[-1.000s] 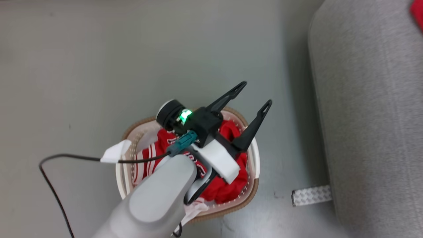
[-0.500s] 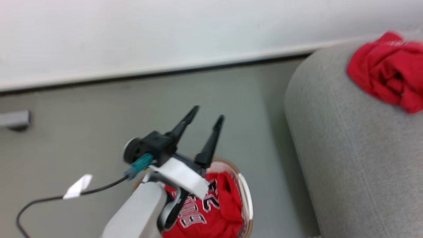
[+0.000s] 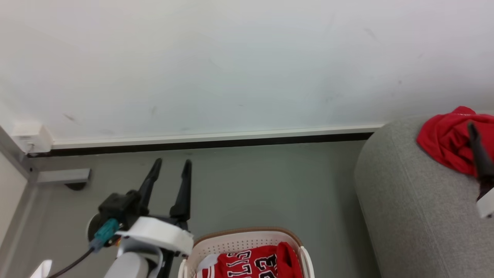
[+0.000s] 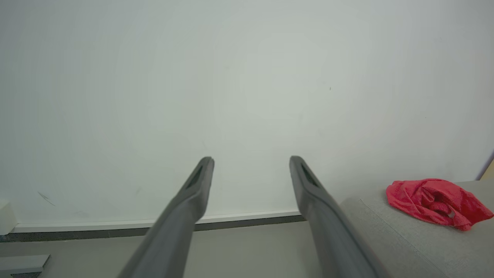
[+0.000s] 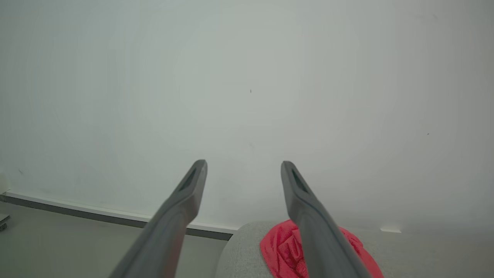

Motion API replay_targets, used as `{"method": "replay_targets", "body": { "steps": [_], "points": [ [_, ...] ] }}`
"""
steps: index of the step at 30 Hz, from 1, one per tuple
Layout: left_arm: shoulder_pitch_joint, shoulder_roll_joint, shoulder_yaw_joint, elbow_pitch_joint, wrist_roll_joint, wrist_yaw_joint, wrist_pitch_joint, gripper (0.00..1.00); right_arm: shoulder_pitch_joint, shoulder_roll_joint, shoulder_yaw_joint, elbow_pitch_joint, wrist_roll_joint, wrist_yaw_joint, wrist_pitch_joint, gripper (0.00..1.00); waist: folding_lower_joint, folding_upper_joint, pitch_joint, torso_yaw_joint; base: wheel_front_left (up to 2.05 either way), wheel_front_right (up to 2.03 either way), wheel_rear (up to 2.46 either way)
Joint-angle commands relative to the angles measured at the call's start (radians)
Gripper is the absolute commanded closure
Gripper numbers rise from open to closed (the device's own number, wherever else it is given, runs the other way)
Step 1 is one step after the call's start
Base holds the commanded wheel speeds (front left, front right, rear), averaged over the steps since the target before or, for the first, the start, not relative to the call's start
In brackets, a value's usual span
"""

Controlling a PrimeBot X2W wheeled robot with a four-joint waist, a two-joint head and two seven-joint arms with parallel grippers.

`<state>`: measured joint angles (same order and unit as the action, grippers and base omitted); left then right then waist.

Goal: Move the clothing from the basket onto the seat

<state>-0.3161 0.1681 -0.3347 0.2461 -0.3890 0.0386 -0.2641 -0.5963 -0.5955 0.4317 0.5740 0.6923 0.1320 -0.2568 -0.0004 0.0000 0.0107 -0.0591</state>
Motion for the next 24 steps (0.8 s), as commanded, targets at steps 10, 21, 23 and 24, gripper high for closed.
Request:
{"method": "replay_targets", "body": {
  "steps": [10, 21, 23, 24],
  "points": [
    [0.164, -0.022, 0.157, -0.063, 0.137, 0.004, 0.000, 0.00, 0.395, 0.307, -0.290, -0.323, -0.261, -0.003, -0.007, 0.00, 0.0004, 0.0000, -0.014, 0.046, 0.00, 0.00, 0.00],
    [0.272, -0.100, 0.269, -0.111, 0.246, -0.046, -0.001, 0.00, 0.522, 0.471, -0.316, -0.358, -0.407, -0.003, -0.007, 0.00, 0.0004, 0.0000, 0.005, 0.016, 0.00, 0.00, 0.00],
    [0.277, -0.105, 0.275, -0.107, 0.257, -0.053, -0.001, 0.00, 0.519, 0.478, -0.318, -0.355, -0.414, -0.003, -0.007, 0.00, 0.0004, 0.0000, 0.007, 0.014, 0.00, 0.00, 0.00],
    [0.277, -0.108, 0.278, -0.104, 0.261, -0.057, -0.001, 0.00, 0.516, 0.479, -0.319, -0.354, -0.415, -0.003, -0.007, 0.00, 0.0004, 0.0000, 0.007, 0.013, 0.00, 0.00, 0.00]
  ]
}}
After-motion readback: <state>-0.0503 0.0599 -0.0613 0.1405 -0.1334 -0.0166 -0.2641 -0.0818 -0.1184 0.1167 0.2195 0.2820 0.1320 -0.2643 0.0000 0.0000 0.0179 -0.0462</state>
